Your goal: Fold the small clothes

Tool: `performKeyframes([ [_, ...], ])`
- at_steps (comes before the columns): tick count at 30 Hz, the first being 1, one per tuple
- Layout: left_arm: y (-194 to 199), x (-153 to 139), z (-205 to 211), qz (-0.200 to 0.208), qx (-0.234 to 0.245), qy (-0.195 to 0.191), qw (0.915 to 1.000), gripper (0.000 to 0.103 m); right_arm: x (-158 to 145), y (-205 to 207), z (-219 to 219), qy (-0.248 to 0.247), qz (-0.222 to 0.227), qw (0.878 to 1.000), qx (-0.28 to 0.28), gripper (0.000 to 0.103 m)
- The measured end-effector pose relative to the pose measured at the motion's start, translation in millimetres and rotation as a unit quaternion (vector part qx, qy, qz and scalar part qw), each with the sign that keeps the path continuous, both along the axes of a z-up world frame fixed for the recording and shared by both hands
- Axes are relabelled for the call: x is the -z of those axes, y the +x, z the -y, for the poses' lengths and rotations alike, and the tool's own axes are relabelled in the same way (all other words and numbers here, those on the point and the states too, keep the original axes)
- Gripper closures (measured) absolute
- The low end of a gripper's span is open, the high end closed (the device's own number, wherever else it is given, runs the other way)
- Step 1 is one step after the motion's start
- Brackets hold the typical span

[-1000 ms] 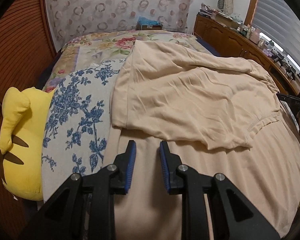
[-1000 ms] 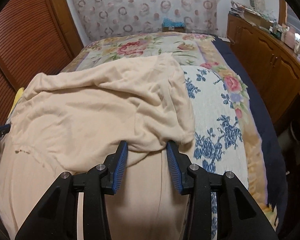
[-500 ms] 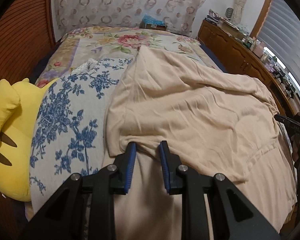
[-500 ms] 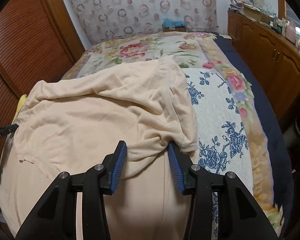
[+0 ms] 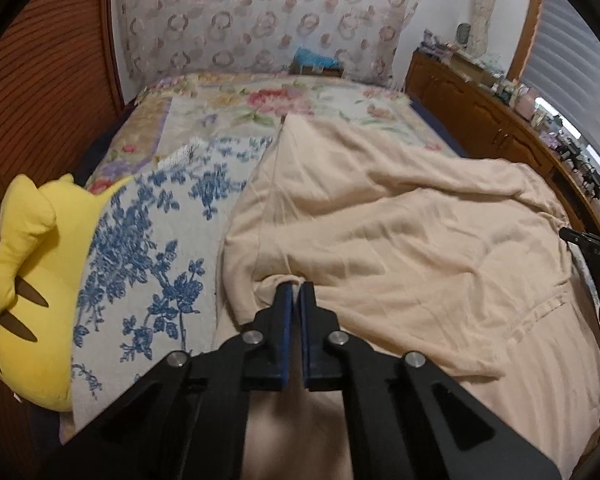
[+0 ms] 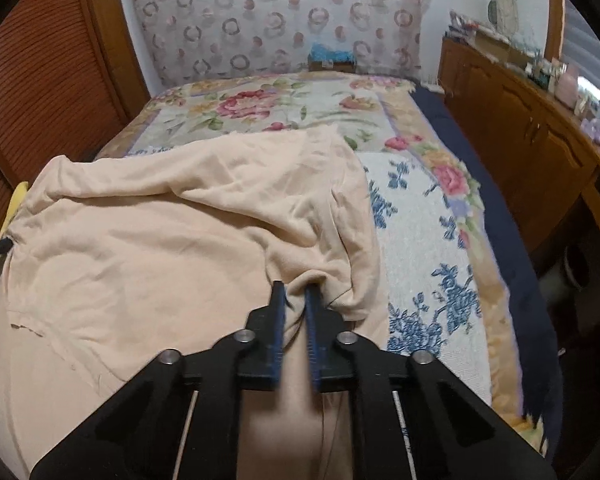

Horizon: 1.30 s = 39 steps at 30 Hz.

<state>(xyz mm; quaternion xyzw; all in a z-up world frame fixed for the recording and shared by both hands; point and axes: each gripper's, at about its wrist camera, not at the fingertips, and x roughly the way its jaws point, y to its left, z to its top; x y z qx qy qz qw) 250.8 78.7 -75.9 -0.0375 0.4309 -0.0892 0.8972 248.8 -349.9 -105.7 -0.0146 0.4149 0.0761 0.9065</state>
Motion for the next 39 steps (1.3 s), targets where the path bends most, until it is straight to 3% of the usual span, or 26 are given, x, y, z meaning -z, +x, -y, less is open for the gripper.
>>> performKeyframes([
  [8, -31.8, -46.6, -15.0, 0.076, 0.007, -0.005, 0.9971, 0.103, -51.4, -34.8, -0.6, 0.013, 0.072, 0.997, -0.034, 0.102],
  [16, -81.2, -81.7, -31.4, 0.128, 0.008, -0.029, 0.9913, 0.103, -89.5, -75.7, 0.8, 0.027, 0.094, 0.993, -0.061, 0.102],
  [26, -173.4, -103.3, -44.7, 0.162, 0.020, -0.032, 0.9861, 0.103, -103.9, -170.7, 8.8, 0.026, 0.080, 0.992, -0.097, 0.102],
  [32, -218.5, -101.1, -46.6, 0.161, 0.025, -0.031, 0.9861, 0.103, -100.3, -225.9, 8.4, 0.024, 0.060, 0.991, -0.116, 0.102],
  [39, -250.6, -94.8, -54.5, 0.147, 0.024, -0.034, 0.9882, 0.103, -105.6, -269.2, 20.3, 0.035, 0.069, 0.991, -0.109, 0.102],
])
